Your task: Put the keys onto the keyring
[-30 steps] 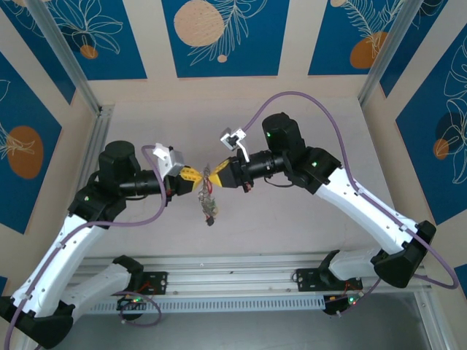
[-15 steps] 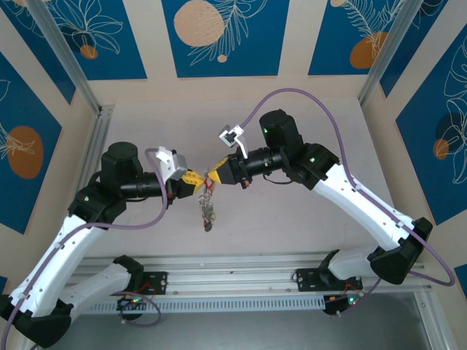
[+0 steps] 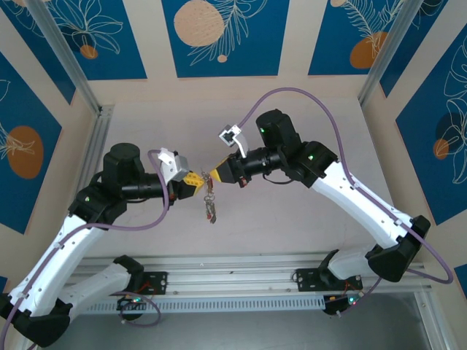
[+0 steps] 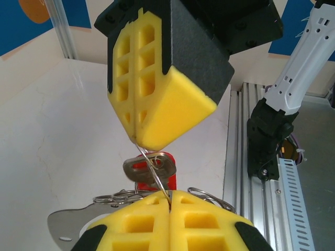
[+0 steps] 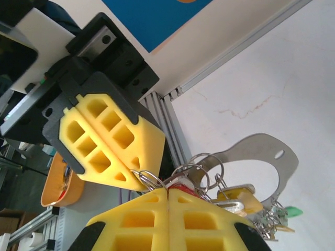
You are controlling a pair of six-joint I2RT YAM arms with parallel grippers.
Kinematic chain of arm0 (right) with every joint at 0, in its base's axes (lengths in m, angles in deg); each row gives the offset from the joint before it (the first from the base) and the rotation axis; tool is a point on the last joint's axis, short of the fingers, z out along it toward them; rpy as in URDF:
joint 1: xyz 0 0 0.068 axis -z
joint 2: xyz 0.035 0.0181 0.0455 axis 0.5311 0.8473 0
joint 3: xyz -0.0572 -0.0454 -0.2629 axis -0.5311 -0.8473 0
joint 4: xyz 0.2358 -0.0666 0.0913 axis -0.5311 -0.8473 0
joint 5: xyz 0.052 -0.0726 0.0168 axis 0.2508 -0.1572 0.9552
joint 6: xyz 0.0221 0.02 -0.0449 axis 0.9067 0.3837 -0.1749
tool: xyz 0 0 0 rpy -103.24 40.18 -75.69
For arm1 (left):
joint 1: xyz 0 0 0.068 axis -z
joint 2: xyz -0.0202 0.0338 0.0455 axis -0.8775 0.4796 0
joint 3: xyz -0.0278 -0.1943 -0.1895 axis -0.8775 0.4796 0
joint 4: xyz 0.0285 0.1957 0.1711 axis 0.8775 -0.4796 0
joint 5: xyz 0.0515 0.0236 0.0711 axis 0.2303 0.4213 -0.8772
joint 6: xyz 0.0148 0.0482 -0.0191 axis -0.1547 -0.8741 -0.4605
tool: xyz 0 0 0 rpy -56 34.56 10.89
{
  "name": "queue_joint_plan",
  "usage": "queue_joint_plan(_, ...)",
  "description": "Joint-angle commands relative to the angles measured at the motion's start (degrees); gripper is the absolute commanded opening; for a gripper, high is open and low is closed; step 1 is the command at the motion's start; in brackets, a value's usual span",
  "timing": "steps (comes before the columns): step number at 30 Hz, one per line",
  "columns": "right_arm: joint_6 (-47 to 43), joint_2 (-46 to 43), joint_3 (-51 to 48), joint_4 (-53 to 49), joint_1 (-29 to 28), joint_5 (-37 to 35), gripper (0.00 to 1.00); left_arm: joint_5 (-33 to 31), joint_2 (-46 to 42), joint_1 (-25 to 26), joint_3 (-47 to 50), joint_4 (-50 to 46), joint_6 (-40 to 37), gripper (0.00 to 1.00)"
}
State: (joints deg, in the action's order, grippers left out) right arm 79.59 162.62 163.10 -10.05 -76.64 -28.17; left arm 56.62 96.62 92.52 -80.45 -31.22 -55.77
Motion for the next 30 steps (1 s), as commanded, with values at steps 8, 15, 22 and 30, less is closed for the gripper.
queue_joint_plan(8, -1.7, 1.1, 3.1, -5.2, -0.5, -5.1, 0.0, 0.8, -1.1, 0.9, -3.0, 1.0, -2.0, 0.0)
queue_joint_plan(15, -2.0, 2.4, 4.8, -8.2, -1.1, -8.5, 0.0, 0.9, -1.7, 0.9, -3.1, 1.0, -1.8, 0.0)
queue_joint_plan(22, -1.2, 1.0, 3.1, -6.7, -0.5, -9.7, 0.0, -1.9, -1.2, 1.0, -3.1, 0.0, -2.1, 0.0)
queue_joint_plan(30, 7.9, -9.8, -15.2, -0.9, 8.2, -11.9, 0.51, -9.4, 0.8, 0.5, -1.4, -1.8, -0.1, 0.0)
